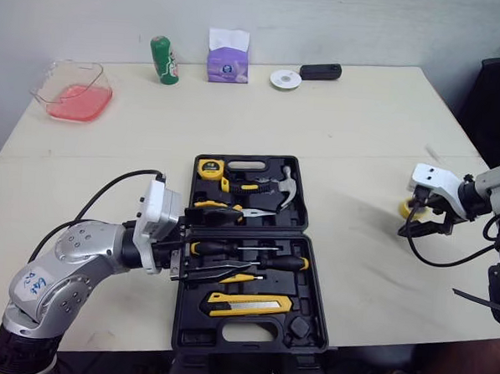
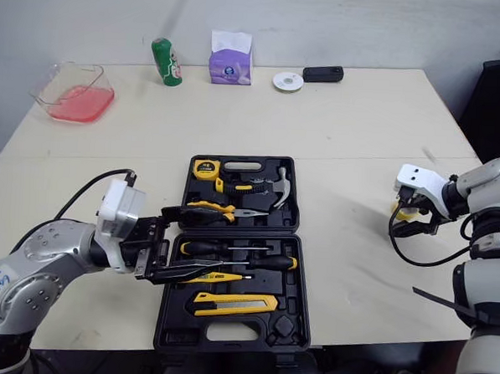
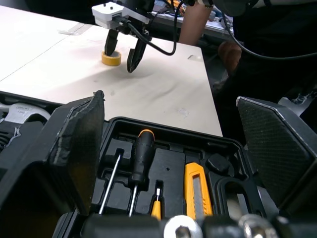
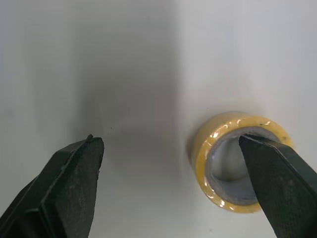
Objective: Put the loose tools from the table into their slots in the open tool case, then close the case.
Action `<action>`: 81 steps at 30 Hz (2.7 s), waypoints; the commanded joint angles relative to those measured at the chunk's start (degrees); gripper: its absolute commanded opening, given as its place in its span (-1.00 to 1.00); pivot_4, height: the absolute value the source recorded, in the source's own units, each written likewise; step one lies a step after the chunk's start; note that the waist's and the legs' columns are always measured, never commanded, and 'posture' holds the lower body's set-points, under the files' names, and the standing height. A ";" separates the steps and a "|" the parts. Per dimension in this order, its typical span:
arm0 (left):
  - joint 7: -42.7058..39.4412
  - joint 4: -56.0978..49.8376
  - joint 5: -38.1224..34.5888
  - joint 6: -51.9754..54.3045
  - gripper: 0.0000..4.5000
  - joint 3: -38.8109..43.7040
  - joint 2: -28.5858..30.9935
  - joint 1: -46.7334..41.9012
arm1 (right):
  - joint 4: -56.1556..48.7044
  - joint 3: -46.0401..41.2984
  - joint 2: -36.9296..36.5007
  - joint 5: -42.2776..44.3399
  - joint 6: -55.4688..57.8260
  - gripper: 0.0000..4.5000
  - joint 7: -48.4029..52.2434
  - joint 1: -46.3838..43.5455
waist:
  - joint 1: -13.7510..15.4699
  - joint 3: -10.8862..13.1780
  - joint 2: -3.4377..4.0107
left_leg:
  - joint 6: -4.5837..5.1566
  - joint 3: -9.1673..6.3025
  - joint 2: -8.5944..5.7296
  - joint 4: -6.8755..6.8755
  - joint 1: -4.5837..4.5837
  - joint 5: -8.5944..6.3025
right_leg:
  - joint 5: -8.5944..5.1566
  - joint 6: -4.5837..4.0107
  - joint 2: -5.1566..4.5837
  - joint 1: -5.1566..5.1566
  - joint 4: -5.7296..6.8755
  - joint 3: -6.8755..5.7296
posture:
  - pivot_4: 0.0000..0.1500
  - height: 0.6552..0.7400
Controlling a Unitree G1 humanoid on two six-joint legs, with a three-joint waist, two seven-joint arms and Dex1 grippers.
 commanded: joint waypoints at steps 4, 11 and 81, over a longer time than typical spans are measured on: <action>-0.79 -1.79 0.71 -1.05 1.00 0.29 0.14 0.35 | 1.00 -0.13 -0.62 -1.02 -0.52 -0.04 -0.72 -0.74 | -0.01 0.00 0.00 | 0.00 0.00 0.00 0.01 0.00 0.00 | 0.00 0.00 0.00 0.00 0.00 0.00 | 1.00 1.00; -1.21 -2.30 1.29 -1.57 1.00 0.30 -0.15 1.48 | 1.54 -0.20 -0.48 -1.49 -1.14 -0.99 -1.30 -0.37 | -0.03 0.00 -0.01 | 0.00 0.03 0.00 0.04 0.06 0.00 | 0.00 0.00 0.01 0.02 0.04 0.04 | 1.00 1.00; -9.31 -6.79 9.96 -10.05 1.00 6.06 5.06 21.86 | -103.54 8.55 -10.05 43.35 33.52 -0.99 9.51 26.04 | 0.09 0.10 0.01 | -0.01 0.19 0.19 -0.01 0.11 -0.22 | -0.04 -0.08 -0.13 -0.13 0.00 0.74 | 1.00 1.00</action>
